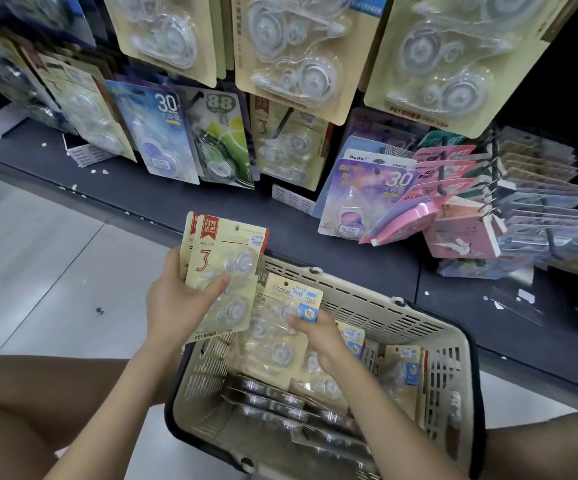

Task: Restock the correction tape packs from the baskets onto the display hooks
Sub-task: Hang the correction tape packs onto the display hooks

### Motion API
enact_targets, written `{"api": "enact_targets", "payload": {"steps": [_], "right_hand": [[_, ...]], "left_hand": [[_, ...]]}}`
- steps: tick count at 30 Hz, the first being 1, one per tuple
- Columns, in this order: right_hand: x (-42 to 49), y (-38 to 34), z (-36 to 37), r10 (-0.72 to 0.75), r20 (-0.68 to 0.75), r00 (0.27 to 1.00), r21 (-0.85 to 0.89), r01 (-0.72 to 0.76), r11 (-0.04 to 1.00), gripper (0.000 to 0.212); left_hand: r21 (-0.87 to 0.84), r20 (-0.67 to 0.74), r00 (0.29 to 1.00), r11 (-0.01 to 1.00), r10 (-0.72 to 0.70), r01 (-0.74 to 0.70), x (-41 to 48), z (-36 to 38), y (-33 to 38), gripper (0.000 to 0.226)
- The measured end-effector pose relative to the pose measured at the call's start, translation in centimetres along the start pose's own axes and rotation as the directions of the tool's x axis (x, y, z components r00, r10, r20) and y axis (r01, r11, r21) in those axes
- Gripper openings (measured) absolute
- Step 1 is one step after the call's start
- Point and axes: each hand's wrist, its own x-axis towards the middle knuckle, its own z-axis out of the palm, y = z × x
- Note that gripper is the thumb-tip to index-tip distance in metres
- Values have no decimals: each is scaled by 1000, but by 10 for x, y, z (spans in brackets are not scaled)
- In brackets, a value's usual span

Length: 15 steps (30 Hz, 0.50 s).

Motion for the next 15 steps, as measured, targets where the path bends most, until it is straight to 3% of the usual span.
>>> {"api": "enact_targets", "payload": {"steps": [8, 15], "right_hand": [[-58, -80, -57, -332, -38, 942, -3, 332, 943, 25], [-139, -173, -90, -625, -132, 770, 5, 631, 776, 29]], "left_hand": [[33, 3, 994, 994, 106, -106, -15, -15, 53, 60], [30, 11, 951, 951, 309, -309, -30, -36, 123, 66]]}}
